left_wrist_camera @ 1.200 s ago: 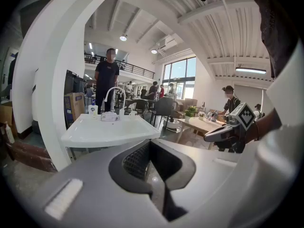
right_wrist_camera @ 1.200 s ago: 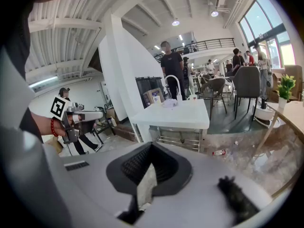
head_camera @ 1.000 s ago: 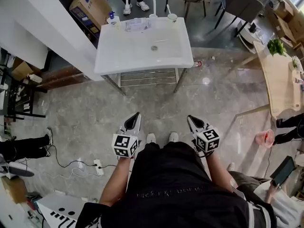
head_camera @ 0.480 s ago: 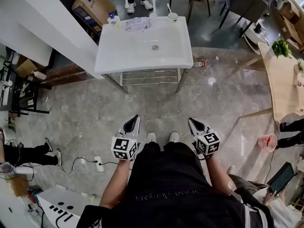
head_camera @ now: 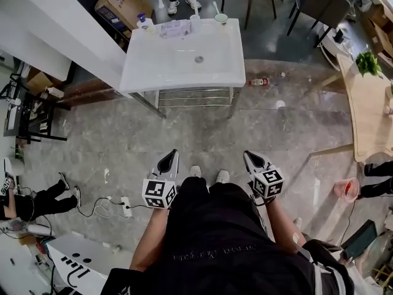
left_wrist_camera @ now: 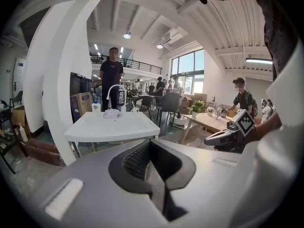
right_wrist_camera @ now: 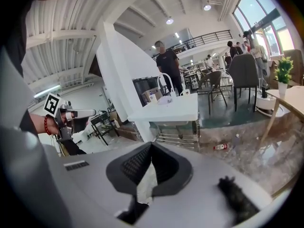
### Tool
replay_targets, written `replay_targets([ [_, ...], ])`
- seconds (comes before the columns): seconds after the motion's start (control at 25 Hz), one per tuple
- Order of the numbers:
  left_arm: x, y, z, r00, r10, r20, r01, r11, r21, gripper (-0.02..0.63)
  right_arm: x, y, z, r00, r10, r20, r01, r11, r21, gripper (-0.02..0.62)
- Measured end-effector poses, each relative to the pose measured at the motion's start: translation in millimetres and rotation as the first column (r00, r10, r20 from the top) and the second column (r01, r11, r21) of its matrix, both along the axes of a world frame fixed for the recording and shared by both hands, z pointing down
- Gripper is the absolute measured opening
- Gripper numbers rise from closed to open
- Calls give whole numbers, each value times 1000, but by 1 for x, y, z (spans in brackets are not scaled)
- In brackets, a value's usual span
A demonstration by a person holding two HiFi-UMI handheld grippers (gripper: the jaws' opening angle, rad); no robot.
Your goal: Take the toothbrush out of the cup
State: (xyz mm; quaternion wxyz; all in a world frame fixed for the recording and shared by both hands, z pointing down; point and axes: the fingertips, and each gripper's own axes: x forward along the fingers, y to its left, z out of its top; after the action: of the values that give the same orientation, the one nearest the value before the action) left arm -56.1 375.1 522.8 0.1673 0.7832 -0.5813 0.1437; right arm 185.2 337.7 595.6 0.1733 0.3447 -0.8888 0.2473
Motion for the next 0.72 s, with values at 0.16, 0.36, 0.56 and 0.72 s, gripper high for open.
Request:
replay_targets([
  [0.16, 16, -10, -5, 1000, 12, 2, -12, 1000, 13, 6, 15, -9, -1, 1000, 12, 0, -12, 1000, 4, 12],
  [0.36, 25, -22, -14, 1000, 22, 16, -22, 999, 36, 6, 21, -15, -2, 1000, 13, 16, -13, 1000, 6, 12],
  [0.56, 28, -32, -18, 999, 31, 22, -32, 998, 50, 6, 25, -24, -7, 999, 37, 22, -37, 999, 20, 12],
  [0.72, 35, -41, -19, 999, 49, 21, -50, 997, 61, 6, 30, -29, -9, 998, 58, 19, -58, 998, 35, 12],
])
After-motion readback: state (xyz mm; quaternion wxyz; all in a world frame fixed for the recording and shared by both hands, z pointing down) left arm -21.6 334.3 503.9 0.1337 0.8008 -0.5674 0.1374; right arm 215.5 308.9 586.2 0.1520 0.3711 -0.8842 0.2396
